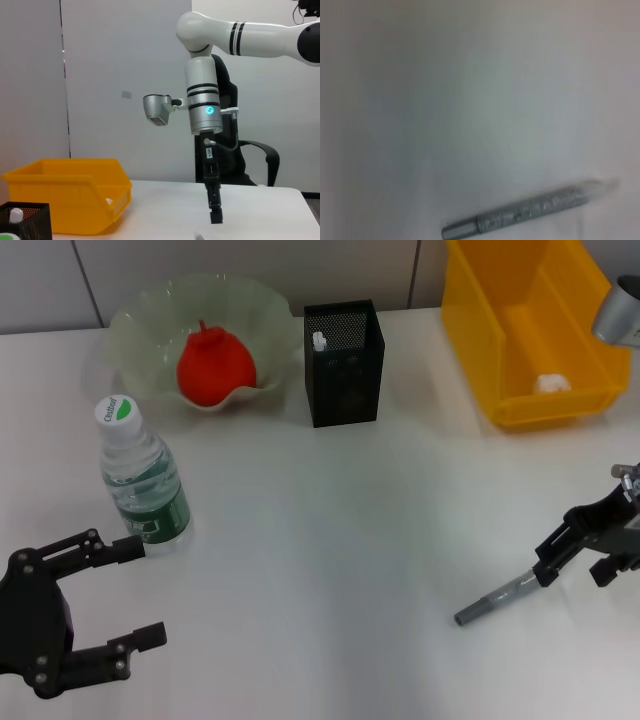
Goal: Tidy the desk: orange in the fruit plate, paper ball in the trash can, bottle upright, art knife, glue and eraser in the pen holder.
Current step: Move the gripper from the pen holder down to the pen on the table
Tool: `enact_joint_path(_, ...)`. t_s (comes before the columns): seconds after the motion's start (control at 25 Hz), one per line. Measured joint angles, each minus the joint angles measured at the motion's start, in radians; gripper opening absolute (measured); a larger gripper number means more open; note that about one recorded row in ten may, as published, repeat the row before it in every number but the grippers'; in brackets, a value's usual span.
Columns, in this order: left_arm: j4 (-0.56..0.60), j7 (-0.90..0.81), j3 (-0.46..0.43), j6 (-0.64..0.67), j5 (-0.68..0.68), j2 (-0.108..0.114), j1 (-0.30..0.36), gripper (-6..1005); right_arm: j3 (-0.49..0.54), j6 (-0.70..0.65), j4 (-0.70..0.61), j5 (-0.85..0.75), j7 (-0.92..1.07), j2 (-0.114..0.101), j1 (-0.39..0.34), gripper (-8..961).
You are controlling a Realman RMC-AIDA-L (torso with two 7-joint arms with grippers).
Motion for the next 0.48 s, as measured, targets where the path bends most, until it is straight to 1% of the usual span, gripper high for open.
enact_joint_path(0.12, -0.001, 0.000, 0.000, 0.000, 0.000, -0.001, 0.002, 785, -0.003, 0.024, 0.033, -0.005, 0.000, -0.005, 0.013, 728)
enact_joint_path(0.48, -0.001, 0.000, 0.000, 0.003, 0.000, -0.001, 0.004, 785, -0.007, 0.072, 0.104, -0.037, -0.003, -0.005, 0.049, 728)
